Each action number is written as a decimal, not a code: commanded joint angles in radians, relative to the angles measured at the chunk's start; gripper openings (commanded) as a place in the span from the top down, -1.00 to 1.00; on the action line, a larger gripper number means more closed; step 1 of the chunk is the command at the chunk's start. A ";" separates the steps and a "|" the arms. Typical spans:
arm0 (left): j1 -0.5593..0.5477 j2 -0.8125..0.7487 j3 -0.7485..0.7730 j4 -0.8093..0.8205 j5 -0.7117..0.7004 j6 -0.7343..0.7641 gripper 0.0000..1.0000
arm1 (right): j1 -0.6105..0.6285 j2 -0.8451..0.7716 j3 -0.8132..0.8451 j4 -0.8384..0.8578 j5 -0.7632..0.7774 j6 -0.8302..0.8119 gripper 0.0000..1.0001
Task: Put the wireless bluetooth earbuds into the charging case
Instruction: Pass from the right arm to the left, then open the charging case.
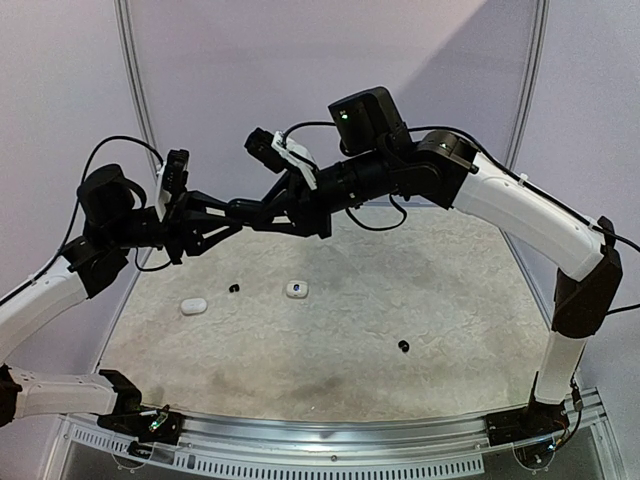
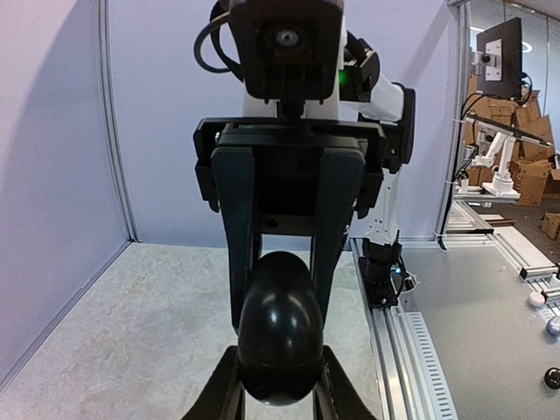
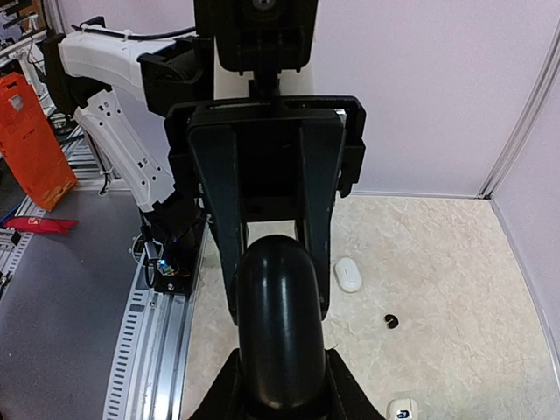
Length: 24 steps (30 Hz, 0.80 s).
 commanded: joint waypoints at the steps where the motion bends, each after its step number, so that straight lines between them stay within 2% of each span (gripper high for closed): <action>1: -0.015 0.007 -0.008 0.029 -0.008 -0.010 1.00 | 0.007 -0.005 0.024 0.003 0.030 0.001 0.68; 4: -0.015 0.004 -0.012 0.021 -0.010 0.020 1.00 | 0.007 -0.004 0.024 0.012 0.062 0.010 0.17; 7: -0.016 0.001 -0.008 -0.003 -0.010 0.071 1.00 | 0.007 -0.003 0.024 0.026 0.101 0.020 0.00; 12: -0.018 -0.011 0.013 -0.116 -0.002 0.233 1.00 | 0.007 0.009 0.031 0.039 0.129 0.030 -0.03; 19: -0.019 -0.031 0.028 -0.300 -0.021 0.494 1.00 | 0.006 0.031 0.075 0.022 0.156 0.041 0.02; 24: -0.020 -0.037 0.028 -0.305 -0.024 0.519 1.00 | 0.000 0.030 0.066 0.014 0.164 0.051 0.06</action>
